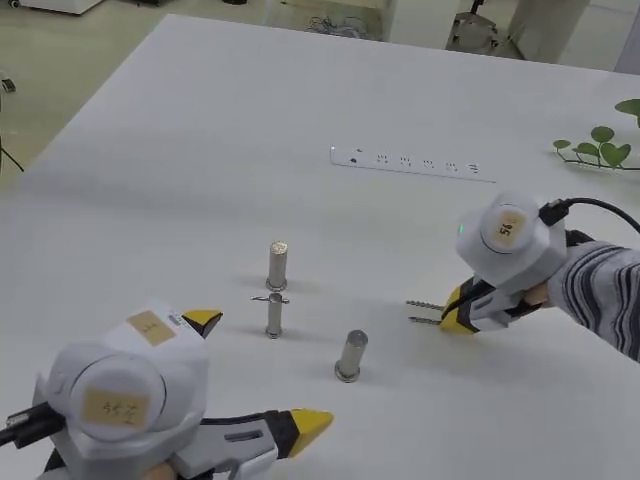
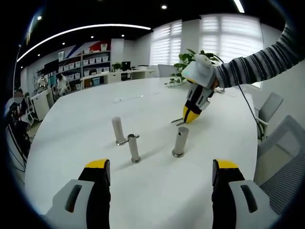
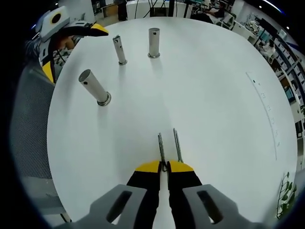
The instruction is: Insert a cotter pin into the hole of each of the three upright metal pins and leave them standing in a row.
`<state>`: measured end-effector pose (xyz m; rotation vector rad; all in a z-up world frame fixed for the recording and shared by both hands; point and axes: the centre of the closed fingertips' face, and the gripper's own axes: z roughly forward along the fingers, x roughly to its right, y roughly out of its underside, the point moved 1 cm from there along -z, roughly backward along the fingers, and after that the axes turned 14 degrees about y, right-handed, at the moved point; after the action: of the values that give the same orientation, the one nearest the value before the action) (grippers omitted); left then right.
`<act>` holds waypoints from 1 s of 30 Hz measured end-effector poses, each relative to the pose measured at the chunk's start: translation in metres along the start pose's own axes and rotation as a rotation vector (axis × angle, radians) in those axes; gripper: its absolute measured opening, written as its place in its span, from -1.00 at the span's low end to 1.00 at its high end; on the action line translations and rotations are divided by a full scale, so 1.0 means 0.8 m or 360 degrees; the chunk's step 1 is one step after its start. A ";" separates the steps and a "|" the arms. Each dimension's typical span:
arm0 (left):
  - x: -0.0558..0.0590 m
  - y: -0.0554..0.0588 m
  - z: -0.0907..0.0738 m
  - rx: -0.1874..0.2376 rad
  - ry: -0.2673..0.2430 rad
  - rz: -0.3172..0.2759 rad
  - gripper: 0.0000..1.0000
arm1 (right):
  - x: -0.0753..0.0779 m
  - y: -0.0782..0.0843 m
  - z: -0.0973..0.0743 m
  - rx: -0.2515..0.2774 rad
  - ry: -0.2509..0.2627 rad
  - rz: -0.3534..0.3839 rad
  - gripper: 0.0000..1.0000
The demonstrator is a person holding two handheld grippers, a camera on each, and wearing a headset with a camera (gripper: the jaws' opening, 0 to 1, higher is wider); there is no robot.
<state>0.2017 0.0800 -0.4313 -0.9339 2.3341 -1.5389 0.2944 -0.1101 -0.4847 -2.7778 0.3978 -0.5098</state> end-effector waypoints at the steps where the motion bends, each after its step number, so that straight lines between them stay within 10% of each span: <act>1: 0.000 0.000 0.000 -0.0001 -0.0001 0.0000 0.74 | 0.000 0.000 0.000 -0.0003 -0.0001 -0.0008 -1.00; 30: 0.028 -0.011 0.000 -0.0041 0.0094 0.0043 0.50 | -0.006 -0.008 -0.048 0.0196 0.0164 0.0015 -1.00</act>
<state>0.1879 0.0644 -0.4201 -0.8700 2.4022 -1.5500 0.2767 -0.1114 -0.4498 -2.6380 0.3884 -0.6542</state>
